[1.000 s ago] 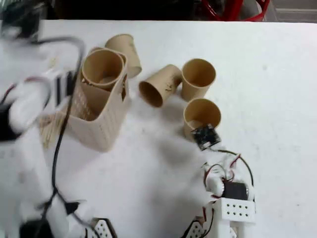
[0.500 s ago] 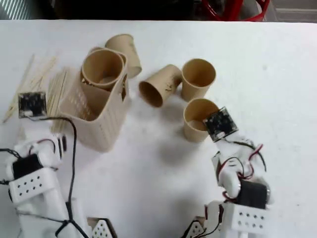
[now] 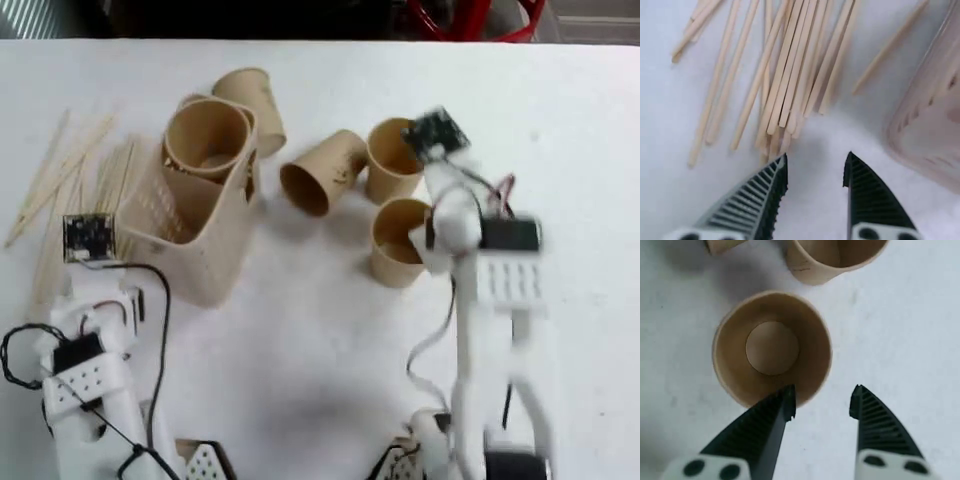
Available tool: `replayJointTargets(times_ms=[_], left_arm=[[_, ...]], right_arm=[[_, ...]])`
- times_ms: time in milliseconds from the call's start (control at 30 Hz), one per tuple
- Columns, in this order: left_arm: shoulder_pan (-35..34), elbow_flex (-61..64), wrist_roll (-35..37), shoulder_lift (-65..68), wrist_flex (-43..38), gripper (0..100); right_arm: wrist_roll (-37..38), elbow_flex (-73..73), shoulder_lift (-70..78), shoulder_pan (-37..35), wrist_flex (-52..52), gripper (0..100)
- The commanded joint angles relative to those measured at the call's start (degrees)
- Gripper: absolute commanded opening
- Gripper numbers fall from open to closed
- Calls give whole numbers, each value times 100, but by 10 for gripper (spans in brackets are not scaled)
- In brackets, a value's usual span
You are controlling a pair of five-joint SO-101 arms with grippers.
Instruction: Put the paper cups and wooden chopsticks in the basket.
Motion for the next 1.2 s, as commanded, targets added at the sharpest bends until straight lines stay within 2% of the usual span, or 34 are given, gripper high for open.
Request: replayJointTargets(times_ms=[0, 67, 500, 733, 967, 1067, 1167], left_arm=[[-13, -26, -70, -127, -123, 195], [-13, -26, -70, -127, -123, 195], [-13, -18, -70, -127, -123, 194], [-13, -9, -70, -127, -123, 193], [-13, -9, -70, -127, -123, 193], [-13, -9, -70, -127, -123, 193], [-13, -9, -70, -127, -123, 193]], right_arm=[[-492, -932, 1112, -75, 127, 187], [-703, -1187, 1473, -110, 154, 187], [-712, -1380, 2571, -66, -57, 183], [-703, -1398, 3002, 242, -251, 15], [-466, -1380, 2668, 576, 180, 18], [-431, -1380, 2149, 673, 585, 18], [-62, -1371, 1305, 708, 1033, 18]])
